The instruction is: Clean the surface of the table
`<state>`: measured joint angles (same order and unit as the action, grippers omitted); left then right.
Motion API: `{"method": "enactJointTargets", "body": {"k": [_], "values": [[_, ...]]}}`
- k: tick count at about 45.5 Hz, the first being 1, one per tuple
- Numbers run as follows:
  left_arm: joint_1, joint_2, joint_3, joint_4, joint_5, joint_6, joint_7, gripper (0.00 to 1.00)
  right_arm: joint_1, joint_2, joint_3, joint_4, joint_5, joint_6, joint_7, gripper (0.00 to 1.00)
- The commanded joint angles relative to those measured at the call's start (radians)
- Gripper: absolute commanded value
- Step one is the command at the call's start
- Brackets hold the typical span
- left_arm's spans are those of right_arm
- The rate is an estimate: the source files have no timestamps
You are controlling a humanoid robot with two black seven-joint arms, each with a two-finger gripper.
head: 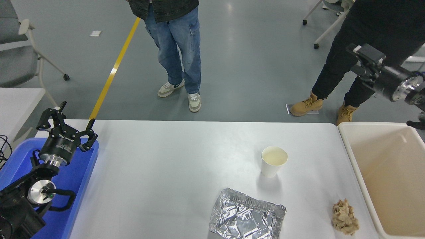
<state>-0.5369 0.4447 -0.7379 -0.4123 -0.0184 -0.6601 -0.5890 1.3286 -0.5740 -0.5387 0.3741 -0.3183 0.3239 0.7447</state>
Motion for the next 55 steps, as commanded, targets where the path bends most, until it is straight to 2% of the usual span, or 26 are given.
{"method": "enactJointTargets", "body": {"k": [1,12,26,39,49,55], "values": [[0.0,0.0,0.0,0.0,0.0,0.0,0.0,1.0,0.176,-0.017,-0.148,0.008,-0.235,0.141,-0.002,0.98],[0.0,0.0,0.0,0.0,0.0,-0.001,0.0,1.0,0.259,0.014,-0.15,0.135,-0.541,0.145,0.001,0.98],[0.0,0.0,0.0,0.0,0.0,-0.001,0.0,1.0,0.273,0.206,-0.167,0.186,-0.742,0.145,0.001,0.98],[0.0,0.0,0.0,0.0,0.0,-0.001,0.0,1.0,0.258,0.359,-0.308,0.175,-0.777,0.142,-0.001,0.98],[0.0,0.0,0.0,0.0,0.0,0.0,0.0,1.0,0.186,0.41,-0.314,0.16,-0.774,0.135,-0.002,0.98],[0.0,0.0,0.0,0.0,0.0,0.0,0.0,1.0,0.112,0.46,-0.319,0.085,-0.774,0.135,-0.005,0.98]]}}
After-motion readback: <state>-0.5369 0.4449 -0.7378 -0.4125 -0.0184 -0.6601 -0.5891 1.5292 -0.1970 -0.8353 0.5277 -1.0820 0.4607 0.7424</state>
